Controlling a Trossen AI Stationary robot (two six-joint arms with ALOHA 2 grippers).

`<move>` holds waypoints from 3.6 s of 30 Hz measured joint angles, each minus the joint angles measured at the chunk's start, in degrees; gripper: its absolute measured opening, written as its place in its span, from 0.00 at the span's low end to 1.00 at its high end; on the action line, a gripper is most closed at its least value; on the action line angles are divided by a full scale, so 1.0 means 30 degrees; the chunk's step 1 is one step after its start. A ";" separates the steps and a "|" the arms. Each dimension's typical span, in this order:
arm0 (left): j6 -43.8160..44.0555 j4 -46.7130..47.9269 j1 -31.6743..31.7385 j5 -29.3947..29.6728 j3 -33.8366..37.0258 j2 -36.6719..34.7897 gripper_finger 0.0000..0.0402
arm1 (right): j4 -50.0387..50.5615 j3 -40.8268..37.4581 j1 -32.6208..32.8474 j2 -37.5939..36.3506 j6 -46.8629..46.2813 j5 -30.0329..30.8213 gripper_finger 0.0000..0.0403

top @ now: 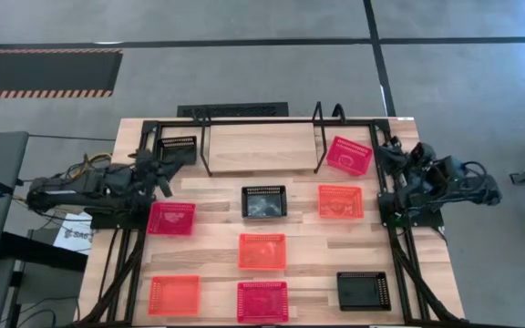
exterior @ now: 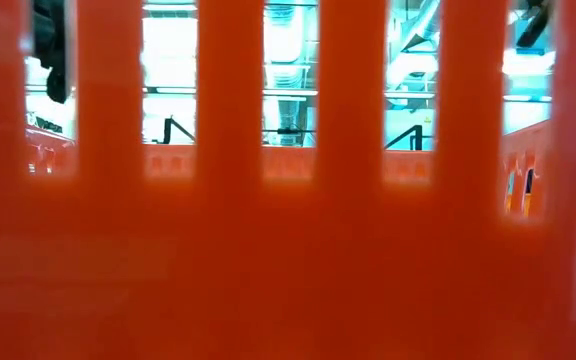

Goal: Stack baskets on shelf by color
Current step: Put the middle red bin on the shelf

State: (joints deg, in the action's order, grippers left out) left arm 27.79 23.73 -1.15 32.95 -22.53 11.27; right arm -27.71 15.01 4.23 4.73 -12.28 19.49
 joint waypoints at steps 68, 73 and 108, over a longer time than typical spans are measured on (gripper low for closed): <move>-0.7355 1.4856 -0.1144 -0.9813 -0.6780 1.9769 0.35 | 0.6194 1.1211 0.2331 1.0220 0.0206 -0.2552 0.38; -0.7165 1.4258 -0.1144 -0.8750 -0.6845 2.0154 0.35 | 0.6225 1.1211 0.2339 1.0457 0.0031 -0.2586 0.37; -0.5556 1.3157 0.0068 -1.0272 -0.8070 2.5789 0.01 | 0.6166 1.1210 0.2339 1.0479 0.0109 -0.3045 0.33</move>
State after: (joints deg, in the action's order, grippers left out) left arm 11.13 63.20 -0.94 2.13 -46.75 88.64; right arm -9.21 48.64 11.25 36.16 -11.95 10.35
